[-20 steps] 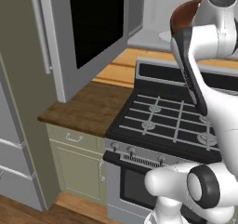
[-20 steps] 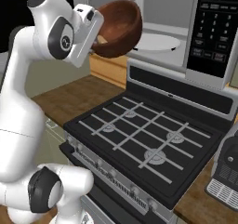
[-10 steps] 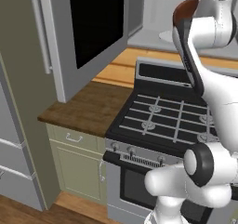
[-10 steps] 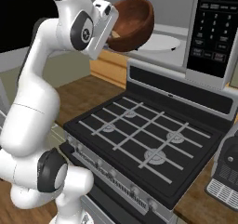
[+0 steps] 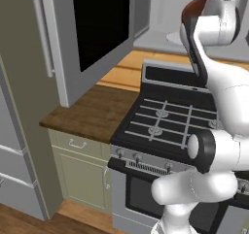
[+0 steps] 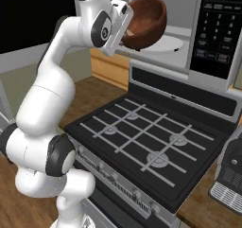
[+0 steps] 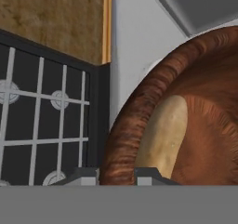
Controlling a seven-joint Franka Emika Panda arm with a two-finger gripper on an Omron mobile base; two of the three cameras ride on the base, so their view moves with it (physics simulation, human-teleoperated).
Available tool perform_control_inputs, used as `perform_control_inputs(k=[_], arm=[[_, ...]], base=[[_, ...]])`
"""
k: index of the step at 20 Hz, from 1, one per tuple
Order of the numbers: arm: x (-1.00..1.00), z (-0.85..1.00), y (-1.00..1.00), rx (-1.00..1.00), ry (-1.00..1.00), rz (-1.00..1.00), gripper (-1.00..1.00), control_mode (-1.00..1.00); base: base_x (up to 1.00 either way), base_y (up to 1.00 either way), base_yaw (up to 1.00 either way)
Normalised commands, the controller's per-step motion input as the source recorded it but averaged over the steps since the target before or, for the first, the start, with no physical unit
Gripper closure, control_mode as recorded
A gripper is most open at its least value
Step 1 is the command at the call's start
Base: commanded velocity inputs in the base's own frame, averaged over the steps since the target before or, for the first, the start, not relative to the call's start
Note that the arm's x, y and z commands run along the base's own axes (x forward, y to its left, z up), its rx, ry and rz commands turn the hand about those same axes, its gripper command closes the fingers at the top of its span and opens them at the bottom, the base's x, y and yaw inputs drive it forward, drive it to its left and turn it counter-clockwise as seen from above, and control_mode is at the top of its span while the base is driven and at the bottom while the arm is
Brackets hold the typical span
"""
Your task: Pick the sweet potato from the sink and place it in the bowl. Then pick the bowl and place it in the microwave. Then close the microwave door and press the start button.
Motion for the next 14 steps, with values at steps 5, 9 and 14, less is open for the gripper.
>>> perform_control_inputs(k=[5,9,14], arm=[[0.65,0.0,-0.21,0.0,0.02,0.0,1.0,-1.0],[0.66,0.0,-0.14,0.0,0.06,0.0,1.0,-1.0],[0.48,-0.04,-0.03,0.0,0.07,0.0,1.0,-1.0]], base=[[0.0,0.0,0.0],[0.0,0.0,0.0],[0.0,0.0,0.0]])
